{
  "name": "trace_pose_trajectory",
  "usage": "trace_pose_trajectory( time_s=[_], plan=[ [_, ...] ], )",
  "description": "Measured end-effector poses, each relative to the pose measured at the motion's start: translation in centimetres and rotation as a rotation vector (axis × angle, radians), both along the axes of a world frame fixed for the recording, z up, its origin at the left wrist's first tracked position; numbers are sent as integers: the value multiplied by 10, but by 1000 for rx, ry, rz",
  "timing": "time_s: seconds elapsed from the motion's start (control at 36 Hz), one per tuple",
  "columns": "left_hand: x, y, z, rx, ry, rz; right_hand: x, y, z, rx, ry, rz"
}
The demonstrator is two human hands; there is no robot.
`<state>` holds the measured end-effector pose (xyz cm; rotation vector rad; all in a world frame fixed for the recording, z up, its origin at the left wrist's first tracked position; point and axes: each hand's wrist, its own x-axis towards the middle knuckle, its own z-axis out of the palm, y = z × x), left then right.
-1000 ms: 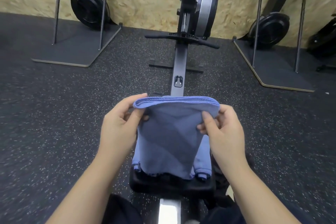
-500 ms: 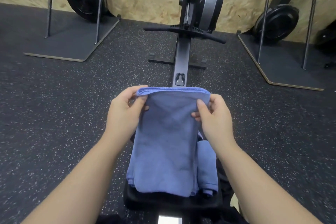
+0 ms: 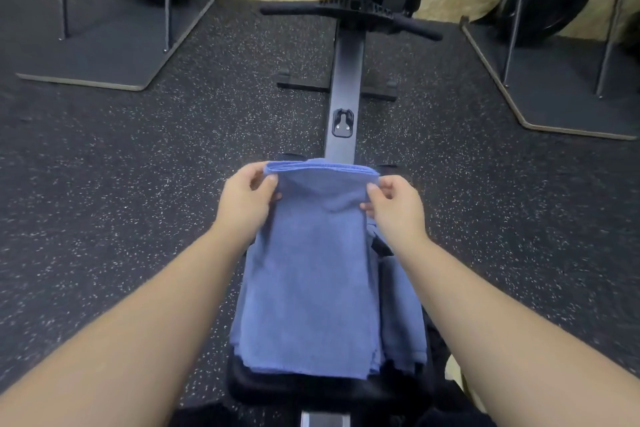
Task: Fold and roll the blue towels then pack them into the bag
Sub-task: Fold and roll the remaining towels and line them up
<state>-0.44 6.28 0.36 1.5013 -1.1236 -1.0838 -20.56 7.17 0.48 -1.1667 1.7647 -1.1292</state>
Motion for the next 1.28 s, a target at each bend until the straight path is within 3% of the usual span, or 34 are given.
trace_pose_trajectory(
  time_s=[0.08,0.33,0.47,0.64,0.81,1.08,1.28],
  plan=[
    [6,5,-10,43,-79,-82,0,0,-6,33,10,31],
    [18,61,-24,141,-483,-392,-2,69,-24,82,388,455],
    [12,91,-14,231,-530,-468,1,99,-24,193,447,583],
    [21,154,-28,217,-656,-635,0,137,-21,163,589,711],
    [20,190,-44,81,-825,-526,-10,170,-27,172,672,787],
    [5,186,-34,-78,-831,-269,-10,188,-33,-47,722,541],
    [6,184,-32,-129,-832,-286,-6,180,-32,-62,770,533]
  ],
)
